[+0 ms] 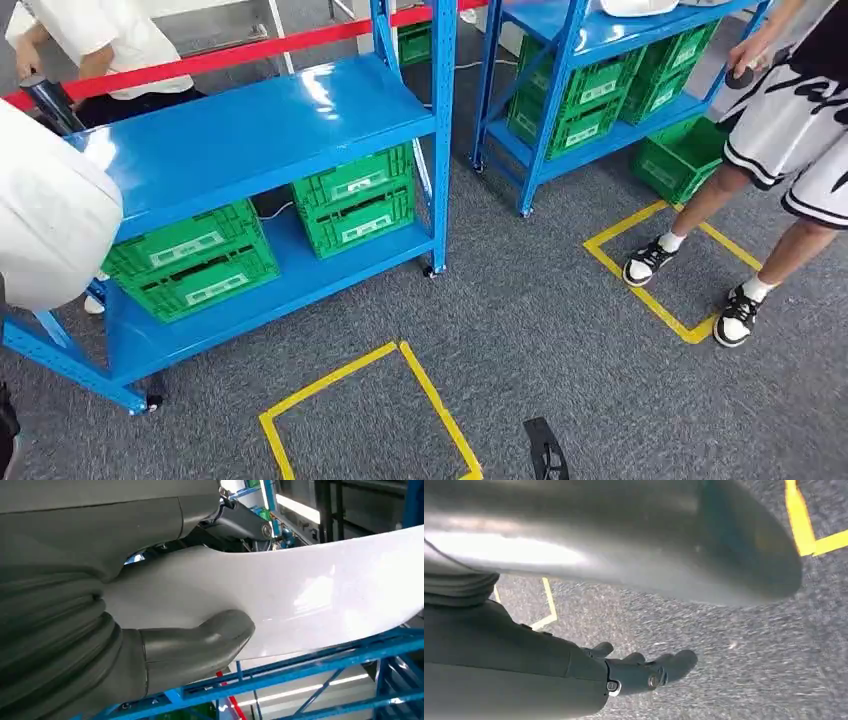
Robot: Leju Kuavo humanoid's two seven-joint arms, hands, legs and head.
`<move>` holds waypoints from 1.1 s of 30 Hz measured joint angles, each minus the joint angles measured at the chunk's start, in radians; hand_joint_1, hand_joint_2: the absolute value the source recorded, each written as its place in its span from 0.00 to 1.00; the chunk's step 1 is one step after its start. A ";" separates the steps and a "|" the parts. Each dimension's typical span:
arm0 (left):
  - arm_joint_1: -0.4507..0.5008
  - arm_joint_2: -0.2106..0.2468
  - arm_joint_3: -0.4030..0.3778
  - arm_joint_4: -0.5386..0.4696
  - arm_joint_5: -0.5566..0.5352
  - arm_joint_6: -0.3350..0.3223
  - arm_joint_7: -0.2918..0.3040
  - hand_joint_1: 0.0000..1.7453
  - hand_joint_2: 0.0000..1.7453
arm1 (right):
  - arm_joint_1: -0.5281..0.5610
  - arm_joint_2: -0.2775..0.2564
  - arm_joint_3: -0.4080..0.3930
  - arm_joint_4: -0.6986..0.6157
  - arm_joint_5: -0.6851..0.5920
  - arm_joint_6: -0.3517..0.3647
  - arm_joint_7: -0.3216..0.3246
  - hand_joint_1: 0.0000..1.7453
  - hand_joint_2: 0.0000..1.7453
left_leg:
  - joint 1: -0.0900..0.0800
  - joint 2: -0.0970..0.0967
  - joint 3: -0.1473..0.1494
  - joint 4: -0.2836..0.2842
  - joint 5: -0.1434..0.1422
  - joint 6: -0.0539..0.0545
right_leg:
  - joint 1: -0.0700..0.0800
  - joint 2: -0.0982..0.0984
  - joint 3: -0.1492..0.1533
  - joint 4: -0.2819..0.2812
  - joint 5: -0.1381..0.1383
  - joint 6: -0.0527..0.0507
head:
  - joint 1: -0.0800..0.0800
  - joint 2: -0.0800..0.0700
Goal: Take the parts from the cabinet and place them on the table.
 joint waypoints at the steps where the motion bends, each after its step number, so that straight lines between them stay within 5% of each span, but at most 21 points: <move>1: 0.000 0.002 0.000 0.003 0.000 0.000 -0.001 1.00 1.00 | -0.001 0.002 0.000 0.000 0.000 0.000 0.000 0.00 0.00 | 0.005 -0.002 -0.006 0.005 -0.012 -0.005 | -0.006 -0.006 -0.006 -0.005 0.015 -0.009 | -0.001 0.000; 4: -0.001 0.005 0.000 0.009 0.002 0.000 -0.001 1.00 1.00 | -0.002 0.001 -0.002 0.000 -0.002 0.002 -0.001 0.00 0.00 | 0.011 -0.004 -0.055 0.162 -0.191 -0.021 | -0.008 -0.007 -0.050 -0.005 0.055 -0.019 | -0.006 0.000; 5: -0.001 0.005 0.000 0.012 0.002 0.000 -0.001 1.00 1.00 | -0.002 0.001 -0.002 0.000 -0.004 0.003 -0.001 0.00 0.00 | 0.013 -0.004 -0.064 0.228 -0.227 -0.025 | -0.008 -0.006 -0.066 -0.004 0.067 -0.018 | -0.006 0.000; 6: -0.001 0.005 0.000 0.015 0.002 0.000 -0.001 1.00 1.00 | -0.002 0.001 -0.002 0.000 -0.005 0.003 -0.001 0.00 0.00 | 0.014 -0.004 -0.065 0.279 -0.231 -0.028 | -0.008 -0.006 -0.083 -0.003 0.080 -0.017 | -0.007 0.000; 7: -0.001 0.005 0.000 0.019 0.002 0.000 0.000 1.00 1.00 | -0.002 0.002 -0.003 0.000 -0.006 0.006 -0.002 0.00 0.00 | 0.016 -0.004 -0.052 0.298 -0.203 -0.029 | -0.008 -0.007 -0.102 -0.002 0.094 -0.015 | -0.006 0.000; 9: -0.002 0.004 0.000 0.023 0.002 0.000 -0.003 1.00 1.00 | -0.001 0.002 -0.003 0.000 -0.009 0.015 -0.005 0.00 0.00 | 0.017 -0.004 0.027 0.228 -0.124 -0.028 | -0.010 -0.007 -0.136 0.001 0.119 -0.008 | -0.006 0.000; 10: -0.005 0.004 0.000 0.023 0.002 0.000 -0.005 1.00 1.00 | -0.002 0.002 -0.003 0.000 -0.009 0.021 -0.008 0.00 0.00 | 0.017 -0.004 0.093 0.148 -0.116 -0.025 | -0.011 -0.007 -0.149 0.004 0.130 -0.004 | -0.006 0.000; 12: -0.014 0.003 0.000 0.021 0.003 0.001 -0.010 1.00 1.00 | -0.001 0.002 -0.004 0.000 -0.008 0.022 -0.017 0.00 0.00 | 0.011 -0.007 0.213 -0.026 -0.193 -0.016 | -0.008 -0.006 -0.157 0.006 0.147 0.009 | -0.006 0.000; 15: -0.017 0.004 0.000 0.024 0.005 0.006 -0.016 1.00 1.00 | 0.000 0.001 -0.005 0.000 -0.006 0.027 -0.020 0.00 0.00 | 0.002 -0.006 0.186 -0.024 -0.178 0.012 | -0.009 -0.006 -0.156 -0.013 0.185 0.032 | -0.007 0.000; 16: -0.016 0.003 0.000 0.026 0.005 0.007 -0.016 1.00 1.00 | 0.003 0.001 -0.006 0.000 -0.005 0.028 -0.019 0.00 0.00 | 0.011 -0.002 0.175 -0.030 -0.161 0.024 | -0.012 -0.005 -0.162 -0.014 0.186 0.038 | -0.011 0.000; 18: -0.016 0.002 0.000 0.025 0.005 0.009 -0.017 1.00 1.00 | 0.004 0.002 -0.007 0.001 -0.003 0.032 -0.019 0.00 0.00 | 0.010 0.002 0.153 -0.029 -0.136 0.040 | -0.012 -0.004 -0.195 0.062 0.072 0.041 | -0.008 0.000; 20: -0.015 0.003 0.000 0.026 0.005 0.013 -0.018 1.00 1.00 | 0.003 0.002 -0.007 0.001 -0.003 0.033 -0.020 0.00 0.00 | 0.006 0.002 0.115 -0.027 -0.106 0.045 | -0.010 -0.004 -0.236 0.229 -0.044 0.046 | -0.006 0.000; 21: -0.013 0.003 0.000 0.026 0.005 0.014 -0.018 1.00 1.00 | 0.003 0.001 -0.008 0.001 -0.003 0.033 -0.020 0.00 0.00 | 0.004 0.002 0.097 -0.025 -0.092 0.046 | -0.009 -0.004 -0.244 0.292 -0.056 0.047 | -0.006 0.000; 23: -0.008 0.003 0.000 0.026 0.005 0.016 -0.018 1.00 1.00 | 0.003 0.001 -0.008 0.001 -0.003 0.035 -0.020 0.00 0.00 | 0.003 0.001 0.060 -0.019 -0.069 0.043 | -0.008 -0.004 -0.211 0.311 0.000 0.043 | -0.006 0.000; 25: -0.003 0.003 0.002 0.026 0.005 0.019 -0.020 1.00 1.00 | 0.003 0.001 -0.009 0.000 -0.003 0.036 -0.021 0.00 0.00 | 0.002 0.001 0.027 -0.009 -0.050 0.038 | -0.007 -0.004 -0.103 0.187 0.050 0.034 | -0.006 0.000; 26: -0.002 0.003 0.003 0.023 0.005 0.020 -0.021 1.00 1.00 | 0.001 0.001 -0.010 0.000 -0.003 0.036 -0.021 0.00 0.00 | 0.002 0.001 0.017 0.000 -0.042 0.033 | -0.006 -0.004 -0.022 0.085 0.026 0.027 | -0.005 0.000; 27: -0.001 0.004 0.006 0.019 0.005 0.021 -0.023 1.00 1.00 | -0.001 0.000 -0.010 0.000 -0.003 0.036 -0.022 0.00 0.00 | -0.002 0.001 0.006 0.006 -0.038 0.026 | 0.002 -0.003 0.027 -0.001 -0.016 0.022 | -0.003 0.000; 29: 0.002 0.005 0.008 0.019 0.005 0.024 -0.026 1.00 1.00 | -0.001 0.000 -0.010 0.000 -0.003 0.037 -0.022 0.00 0.00 | 0.000 0.004 0.005 0.002 -0.018 0.015 | 0.004 -0.002 0.022 -0.009 -0.016 0.014 | -0.003 0.000; 31: 0.011 0.006 0.008 0.019 0.005 0.024 -0.026 1.00 1.00 | 0.002 0.001 -0.011 0.001 -0.005 0.037 -0.021 0.00 0.00 | 0.000 0.002 -0.001 -0.005 -0.001 0.001 | -0.001 -0.005 0.007 -0.017 0.009 -0.005 | -0.003 0.000; 33: 0.016 0.010 0.011 0.019 0.005 0.024 -0.024 1.00 1.00 | 0.001 0.002 -0.011 0.001 -0.005 0.039 -0.023 0.00 0.00 | 0.005 -0.004 -0.020 0.047 -0.093 -0.012 | -0.003 -0.010 -0.017 -0.017 0.031 -0.020 | -0.007 0.000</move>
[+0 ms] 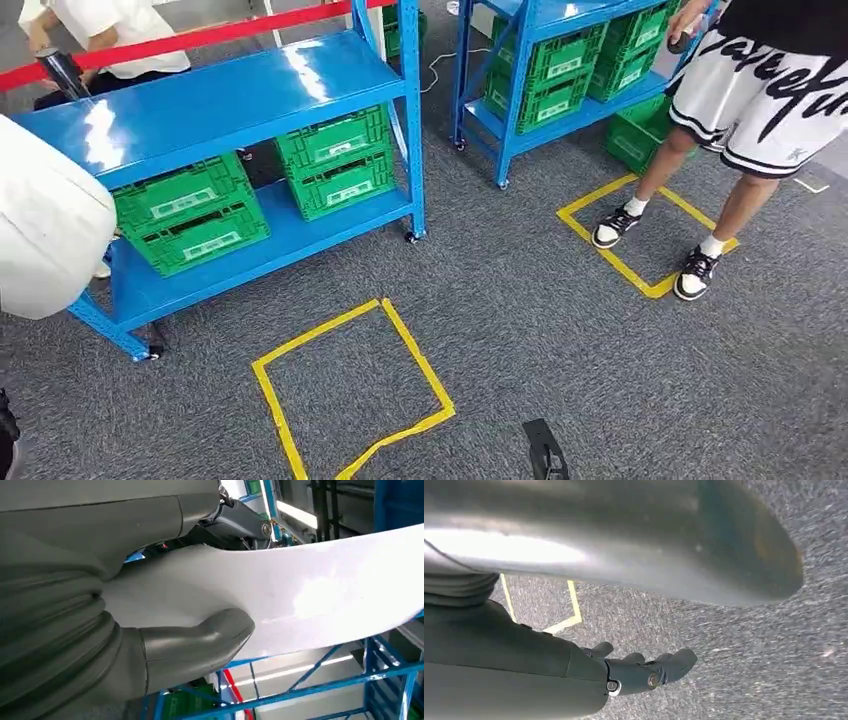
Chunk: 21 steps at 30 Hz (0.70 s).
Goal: Take the parts from the cabinet and place them on the table.
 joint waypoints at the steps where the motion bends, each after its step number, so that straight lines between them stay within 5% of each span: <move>1: 0.001 0.002 0.001 0.000 0.001 0.000 0.000 1.00 1.00 | 0.001 0.000 0.000 0.000 0.000 0.000 0.000 0.00 0.00 | 0.003 0.000 -0.020 0.062 -0.062 -0.006 | 0.000 0.000 -0.010 0.000 0.012 -0.001 | -0.003 0.000; 3: 0.006 0.002 0.002 0.000 0.001 0.000 0.000 1.00 1.00 | 0.001 0.000 -0.001 0.000 -0.002 0.000 0.000 0.00 0.00 | 0.007 0.000 -0.048 0.217 -0.142 -0.017 | 0.000 -0.001 -0.047 0.001 0.040 0.000 | -0.001 0.000; 5: 0.011 0.002 0.003 0.000 0.001 0.000 0.000 1.00 1.00 | 0.002 0.000 -0.002 0.000 -0.005 0.002 -0.005 0.00 0.00 | 0.009 0.000 -0.021 0.249 -0.099 -0.019 | 0.000 -0.002 -0.081 0.003 0.066 0.004 | -0.002 0.000; 7: 0.011 0.002 0.005 0.000 0.001 0.000 0.000 1.00 1.00 | 0.002 0.000 -0.005 0.000 -0.006 0.006 -0.011 0.00 0.00 | 0.010 0.000 0.073 0.141 -0.034 -0.014 | 0.000 -0.002 -0.110 0.004 0.088 0.009 | -0.002 0.000; 8: 0.011 0.002 0.006 -0.002 0.001 0.000 0.000 1.00 1.00 | 0.002 0.000 -0.006 0.000 -0.006 0.006 -0.014 0.00 0.00 | 0.009 0.000 0.147 0.045 -0.034 -0.009 | 0.000 -0.002 -0.117 0.005 0.099 0.012 | -0.002 0.000; 9: 0.010 0.002 0.007 -0.006 0.001 0.000 0.000 1.00 1.00 | 0.002 0.001 -0.007 0.000 -0.007 0.007 -0.015 0.00 0.00 | 0.003 -0.002 0.215 -0.053 -0.078 -0.003 | 0.003 -0.002 -0.126 0.005 0.106 0.019 | -0.002 0.000; 10: 0.010 0.002 0.009 -0.010 0.001 0.000 -0.002 1.00 1.00 | 0.002 0.001 -0.007 0.000 -0.008 0.009 -0.016 0.00 0.00 | 0.000 -0.002 0.232 -0.098 -0.094 0.007 | 0.002 -0.002 -0.128 0.004 0.120 0.024 | 0.001 0.000; 13: 0.011 0.001 0.014 -0.009 0.001 0.000 0.000 1.00 1.00 | 0.004 0.000 -0.008 0.000 -0.007 0.010 -0.015 0.00 0.00 | -0.006 -0.001 0.208 -0.095 -0.069 0.030 | 0.001 -0.002 -0.130 -0.012 0.153 0.045 | -0.001 0.000; 14: 0.008 0.001 0.014 -0.008 0.001 0.001 -0.001 1.00 1.00 | 0.004 0.000 -0.008 0.000 -0.007 0.010 -0.015 0.00 0.00 | 0.004 0.006 0.202 -0.101 -0.054 0.041 | -0.004 0.000 -0.137 -0.003 0.134 0.049 | -0.001 0.000; 15: 0.006 -0.001 0.014 -0.008 0.001 0.001 0.000 1.00 1.00 | 0.005 0.001 -0.008 0.000 -0.008 0.011 -0.015 0.00 0.00 | 0.004 0.005 0.191 -0.101 -0.043 0.051 | -0.003 0.003 -0.152 0.031 0.078 0.052 | 0.004 0.000; 17: -0.001 -0.002 0.014 0.000 0.001 -0.002 0.001 1.00 1.00 | 0.003 0.002 -0.008 0.000 -0.011 0.011 -0.016 0.00 0.00 | 0.003 0.006 0.158 -0.097 -0.019 0.056 | -0.004 0.004 -0.197 0.186 -0.047 0.059 | 0.006 0.000; 18: -0.006 -0.002 0.014 0.006 0.001 -0.006 0.003 1.00 1.00 | 0.003 0.002 -0.008 0.000 -0.012 0.011 -0.017 0.00 0.00 | 0.002 0.006 0.141 -0.093 -0.008 0.057 | -0.004 0.004 -0.214 0.263 -0.079 0.062 | 0.006 0.000; 19: -0.011 -0.002 0.014 0.011 0.003 -0.008 0.005 1.00 1.00 | 0.002 0.002 -0.009 0.000 -0.012 0.012 -0.018 0.00 0.00 | 0.002 0.006 0.124 -0.088 0.003 0.056 | -0.004 0.004 -0.217 0.311 -0.080 0.065 | 0.006 0.000; 21: -0.017 0.001 0.016 0.018 0.006 -0.009 0.006 1.00 1.00 | 0.002 0.002 -0.009 0.000 -0.005 0.019 -0.019 0.00 0.00 | 0.005 0.006 0.087 -0.076 0.021 0.049 | -0.007 0.004 -0.165 0.283 -0.015 0.067 | 0.007 0.000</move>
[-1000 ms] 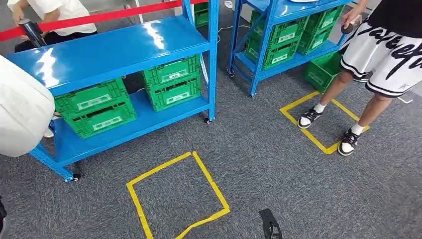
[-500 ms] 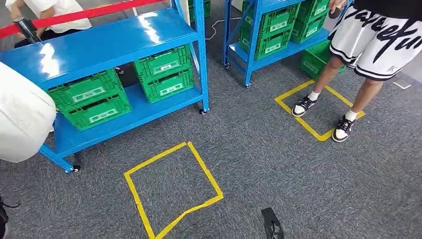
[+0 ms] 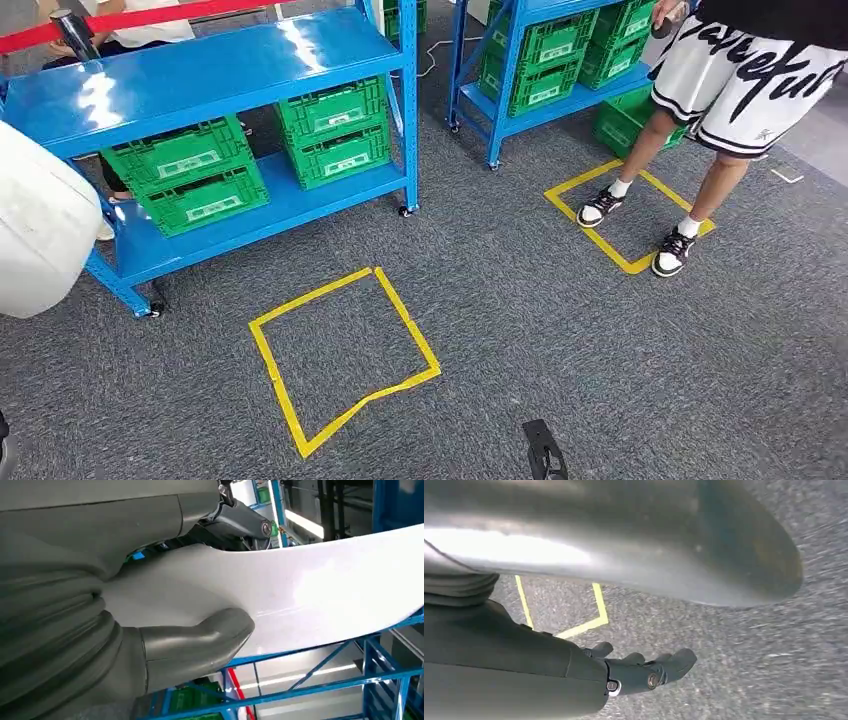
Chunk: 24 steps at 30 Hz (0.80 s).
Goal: Take the parts from the cabinet and place them on the table.
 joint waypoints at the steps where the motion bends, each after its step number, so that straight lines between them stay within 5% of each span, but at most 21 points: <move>1: 0.000 0.003 0.003 0.001 0.000 0.000 0.000 1.00 1.00 | 0.000 0.000 0.000 0.000 0.002 0.002 -0.002 0.00 0.00 | 0.002 0.000 -0.016 0.009 0.005 -0.006 | -0.003 0.000 0.056 -0.072 0.029 0.001 | 0.000 0.000; 2: 0.001 0.005 0.007 0.000 0.001 0.000 0.000 1.00 1.00 | -0.001 0.000 0.000 0.000 0.004 0.004 -0.002 0.00 0.00 | 0.003 0.000 -0.027 0.019 0.009 -0.011 | -0.006 0.000 0.120 -0.158 0.037 0.003 | 0.000 0.000; 3: 0.002 0.007 0.009 -0.003 0.001 0.000 0.000 1.00 1.00 | -0.003 0.000 0.000 0.000 0.005 0.006 -0.002 0.00 0.00 | -0.001 0.001 -0.042 0.027 0.012 -0.018 | -0.003 0.002 0.167 -0.231 -0.004 0.004 | 0.003 0.000; 4: 0.005 0.011 0.013 -0.006 0.001 0.000 0.001 1.00 1.00 | -0.004 0.000 0.000 0.000 0.007 0.008 -0.003 0.00 0.00 | -0.002 0.003 -0.047 0.034 0.017 -0.024 | 0.002 0.009 0.182 -0.266 -0.018 -0.012 | 0.003 0.000; 6: 0.015 0.012 0.016 -0.008 0.001 0.000 0.000 1.00 1.00 | -0.002 0.000 0.000 0.000 0.009 0.011 -0.001 0.00 0.00 | -0.002 0.004 -0.050 0.030 0.036 -0.039 | 0.004 0.009 0.168 -0.261 -0.013 -0.025 | 0.003 0.000; 8: 0.029 0.014 0.018 -0.011 0.000 0.001 -0.002 1.00 1.00 | 0.000 0.001 0.000 0.000 0.011 0.014 -0.002 0.00 0.00 | 0.001 0.002 -0.055 0.032 0.030 -0.052 | 0.000 0.002 0.158 -0.267 0.004 -0.051 | 0.003 0.000; 10: 0.035 0.014 0.024 -0.013 -0.002 0.002 -0.003 1.00 1.00 | -0.002 0.001 0.000 0.000 0.013 0.014 -0.002 0.00 0.00 | 0.003 -0.002 -0.086 0.113 -0.071 -0.061 | 0.001 0.000 0.138 -0.267 0.022 -0.064 | -0.002 0.000; 12: 0.039 0.014 0.025 -0.013 -0.002 0.002 -0.003 1.00 1.00 | -0.002 0.001 0.000 0.000 0.013 0.014 -0.002 0.00 0.00 | 0.003 -0.002 -0.126 0.274 -0.166 -0.067 | 0.005 -0.001 0.110 -0.264 0.043 -0.066 | -0.002 0.000; 14: 0.046 0.014 0.025 -0.013 -0.003 0.002 -0.003 1.00 1.00 | -0.001 0.001 0.000 0.000 0.013 0.014 -0.002 0.00 0.00 | 0.002 -0.003 -0.117 0.335 -0.162 -0.062 | 0.010 -0.001 0.083 -0.263 0.064 -0.068 | -0.002 0.000; 15: 0.047 0.014 0.025 -0.013 -0.003 0.002 -0.003 1.00 1.00 | -0.002 0.001 0.000 0.000 0.013 0.014 -0.002 0.00 0.00 | 0.001 -0.004 -0.087 0.309 -0.130 -0.056 | 0.013 -0.001 0.070 -0.262 0.073 -0.069 | -0.002 0.000; 17: 0.046 0.014 0.027 -0.016 -0.006 0.002 0.000 1.00 1.00 | -0.003 0.001 0.000 0.000 0.016 0.014 -0.003 0.00 0.00 | -0.009 -0.005 0.028 0.161 -0.071 -0.031 | 0.020 0.000 0.047 -0.262 0.095 -0.069 | -0.001 0.000; 18: 0.044 0.016 0.031 -0.019 -0.007 0.002 0.000 1.00 1.00 | -0.004 0.003 0.000 0.000 0.016 0.014 -0.003 0.00 0.00 | -0.020 -0.006 0.095 0.065 -0.093 -0.010 | 0.016 0.000 0.042 -0.262 0.104 -0.069 | -0.001 0.000; 19: 0.044 0.018 0.033 -0.027 -0.008 0.002 0.002 1.00 1.00 | -0.004 0.008 0.000 0.000 0.016 0.015 -0.005 0.00 0.00 | -0.022 -0.005 0.143 -0.012 -0.119 -0.002 | 0.021 0.001 0.038 -0.262 0.113 -0.062 | 0.000 0.000; 20: 0.043 0.020 0.035 -0.029 -0.008 -0.002 0.005 1.00 1.00 | -0.003 0.007 0.000 0.000 0.015 0.016 -0.008 0.00 0.00 | -0.026 -0.006 0.139 -0.013 -0.115 -0.012 | 0.015 -0.001 0.038 -0.269 0.122 -0.055 | 0.000 0.000; 22: 0.040 0.024 0.039 -0.028 -0.008 -0.018 0.014 1.00 1.00 | -0.003 0.007 0.000 0.000 0.015 0.018 -0.011 0.00 0.00 | -0.032 -0.005 0.125 -0.023 -0.105 0.002 | 0.008 -0.002 0.038 -0.280 0.139 -0.041 | -0.004 0.000; 23: 0.041 0.025 0.039 -0.028 -0.008 -0.026 0.015 1.00 1.00 | -0.002 0.006 0.000 0.000 0.015 0.019 -0.012 0.00 0.00 | -0.020 -0.004 0.125 -0.041 -0.082 0.010 | 0.014 -0.002 0.034 -0.280 0.145 -0.033 | -0.005 0.000; 24: 0.039 0.025 0.039 -0.026 -0.008 -0.032 0.016 1.00 1.00 | -0.001 0.006 0.000 0.000 0.015 0.019 -0.012 0.00 0.00 | -0.019 -0.001 0.121 -0.044 -0.069 0.009 | 0.012 0.003 0.026 -0.260 0.116 -0.027 | -0.004 0.000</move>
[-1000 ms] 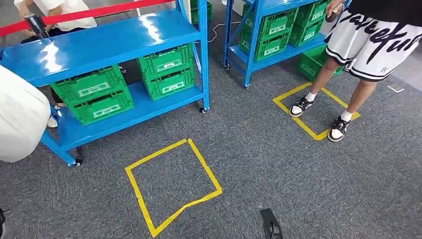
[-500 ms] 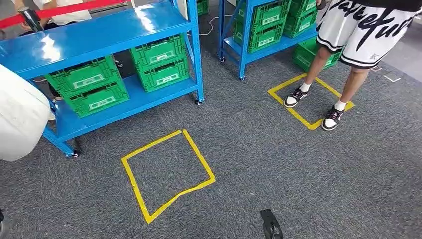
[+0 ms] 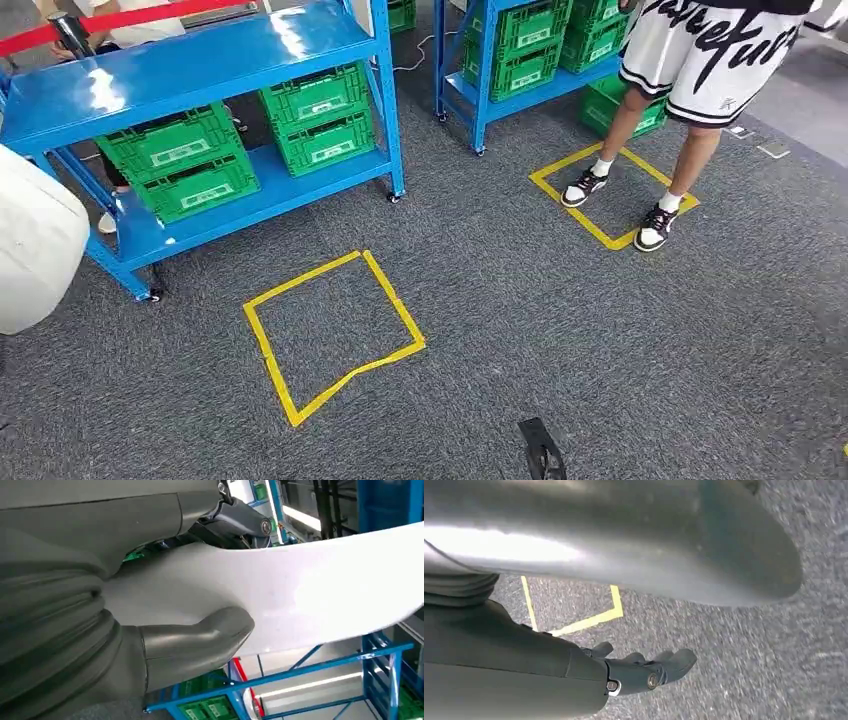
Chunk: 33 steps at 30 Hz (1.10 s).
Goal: Take the parts from the cabinet and place them on the table.
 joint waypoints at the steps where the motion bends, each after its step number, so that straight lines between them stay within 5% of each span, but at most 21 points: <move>1: -0.001 0.000 0.000 0.002 0.000 -0.001 0.002 1.00 1.00 | 0.001 0.000 0.000 0.000 0.000 0.002 0.000 0.00 0.00 | 0.002 0.000 -0.011 -0.001 0.010 0.007 | -0.001 0.001 -0.019 0.051 -0.050 0.003 | 0.000 0.000; 3: 0.002 0.000 0.000 0.006 0.000 -0.004 0.003 1.00 1.00 | 0.000 0.000 0.000 0.000 0.000 0.004 0.000 0.00 0.00 | 0.003 0.000 -0.036 0.005 0.030 0.006 | -0.006 0.001 -0.074 0.214 -0.150 0.011 | 0.001 0.000; 5: 0.002 0.000 0.000 0.012 0.000 -0.005 0.005 1.00 1.00 | 0.001 -0.003 0.000 0.000 -0.001 0.010 -0.001 0.00 0.00 | 0.006 0.000 -0.069 0.018 0.046 0.001 | -0.009 0.001 -0.079 0.290 -0.184 0.018 | 0.002 0.000; 6: 0.002 0.000 0.000 0.016 0.000 -0.006 0.005 1.00 1.00 | 0.002 -0.004 0.000 0.000 -0.002 0.021 -0.005 0.00 0.00 | 0.010 0.000 -0.084 0.026 0.051 -0.004 | -0.010 0.001 -0.042 0.251 -0.169 0.020 | 0.002 0.000; 8: 0.000 0.000 0.000 0.021 0.000 -0.007 0.005 1.00 1.00 | 0.001 -0.005 0.000 0.000 -0.005 0.038 -0.015 0.00 0.00 | 0.018 -0.001 -0.109 0.049 0.055 -0.012 | -0.015 0.001 0.083 0.081 -0.119 0.027 | 0.002 0.000; 9: -0.002 0.000 0.000 0.022 0.000 -0.007 0.005 1.00 1.00 | 0.000 -0.005 0.000 0.000 -0.005 0.045 -0.022 0.00 0.00 | 0.020 -0.001 -0.123 0.067 0.055 -0.019 | -0.019 0.005 0.131 -0.004 -0.125 0.027 | 0.002 0.000; 11: -0.002 0.001 0.000 0.024 0.000 -0.008 0.004 1.00 1.00 | 0.001 -0.004 0.000 0.000 -0.005 0.053 -0.032 0.00 0.00 | 0.015 -0.005 -0.137 0.078 0.057 -0.034 | -0.011 0.009 0.118 0.009 -0.118 0.001 | 0.001 0.000; 14: 0.000 0.007 0.000 0.027 -0.001 -0.008 0.002 1.00 1.00 | 0.003 -0.005 0.000 0.000 0.002 0.064 -0.044 0.00 0.00 | 0.018 -0.014 -0.140 0.073 0.071 -0.054 | -0.011 -0.001 0.114 0.004 -0.103 -0.024 | 0.002 0.000; 16: 0.001 0.012 0.000 0.027 -0.001 -0.008 0.001 1.00 1.00 | 0.002 -0.006 0.000 0.000 0.008 0.069 -0.048 0.00 0.00 | 0.021 -0.011 -0.166 0.128 0.018 -0.066 | -0.013 -0.013 0.107 0.002 -0.094 -0.037 | -0.004 0.000; 18: 0.004 0.013 0.000 0.028 -0.001 -0.008 -0.001 1.00 1.00 | 0.003 -0.006 0.000 0.000 0.011 0.069 -0.048 0.00 0.00 | 0.024 -0.011 -0.230 0.286 -0.068 -0.076 | -0.012 -0.027 0.095 0.002 -0.088 -0.042 | -0.005 0.000; 20: 0.013 0.013 0.000 0.028 -0.001 -0.008 -0.001 1.00 1.00 | 0.003 -0.006 0.000 0.000 0.013 0.069 -0.042 0.00 0.00 | 0.024 -0.011 -0.260 0.379 -0.099 -0.078 | -0.010 -0.039 0.085 0.003 -0.080 -0.041 | -0.005 0.000; 21: 0.016 0.013 0.000 0.028 -0.001 -0.008 -0.001 1.00 1.00 | 0.003 -0.006 0.000 0.000 0.014 0.069 -0.040 0.00 0.00 | 0.024 -0.011 -0.239 0.356 -0.082 -0.077 | -0.010 -0.047 0.081 0.003 -0.077 -0.040 | -0.005 0.000; 23: 0.016 0.013 0.001 0.026 -0.003 -0.009 -0.001 1.00 1.00 | 0.002 -0.005 0.000 0.000 0.016 0.069 -0.039 0.00 0.00 | 0.023 0.003 -0.129 0.186 -0.011 -0.067 | -0.010 -0.062 0.079 0.003 -0.073 -0.035 | -0.005 0.000; 24: 0.015 0.013 0.002 0.024 -0.005 -0.010 -0.001 1.00 1.00 | 0.002 -0.005 0.000 0.000 0.018 0.069 -0.039 0.00 0.00 | 0.019 0.038 -0.071 0.097 0.014 -0.059 | -0.010 -0.069 0.081 0.003 -0.071 -0.032 | -0.005 0.000; 25: 0.013 0.013 0.003 0.022 -0.008 -0.011 -0.001 1.00 1.00 | 0.002 -0.005 0.000 0.000 0.018 0.069 -0.039 0.00 0.00 | 0.007 0.075 -0.057 0.053 -0.006 -0.050 | -0.006 -0.077 0.081 0.004 -0.069 -0.027 | -0.005 0.000; 29: 0.016 0.014 0.008 0.020 -0.016 -0.019 -0.001 1.00 1.00 | 0.001 -0.005 0.000 0.000 0.019 0.069 -0.042 0.00 0.00 | 0.005 0.027 -0.073 0.049 0.017 -0.024 | -0.006 -0.112 0.086 -0.005 -0.059 -0.004 | -0.005 0.000; 30: 0.017 0.014 0.009 0.019 -0.017 -0.019 -0.001 1.00 1.00 | -0.001 -0.005 0.000 0.000 0.019 0.069 -0.042 0.00 0.00 | 0.014 0.021 -0.064 0.042 0.028 -0.019 | -0.011 -0.093 0.081 0.006 -0.067 0.003 | -0.005 0.000; 31: 0.014 0.013 0.010 0.019 -0.017 -0.020 -0.003 1.00 1.00 | 0.000 -0.005 0.000 0.000 0.019 0.069 -0.043 0.00 0.00 | 0.015 0.010 -0.069 0.041 0.035 -0.012 | -0.011 -0.049 0.069 0.034 -0.096 0.007 | -0.004 0.000; 33: 0.016 0.009 0.010 0.021 -0.019 -0.022 -0.002 1.00 1.00 | 0.004 -0.003 0.000 0.000 0.019 0.069 -0.042 0.00 0.00 | 0.016 -0.006 -0.082 0.043 0.041 -0.003 | -0.011 -0.011 0.006 0.184 -0.184 0.009 | -0.002 0.000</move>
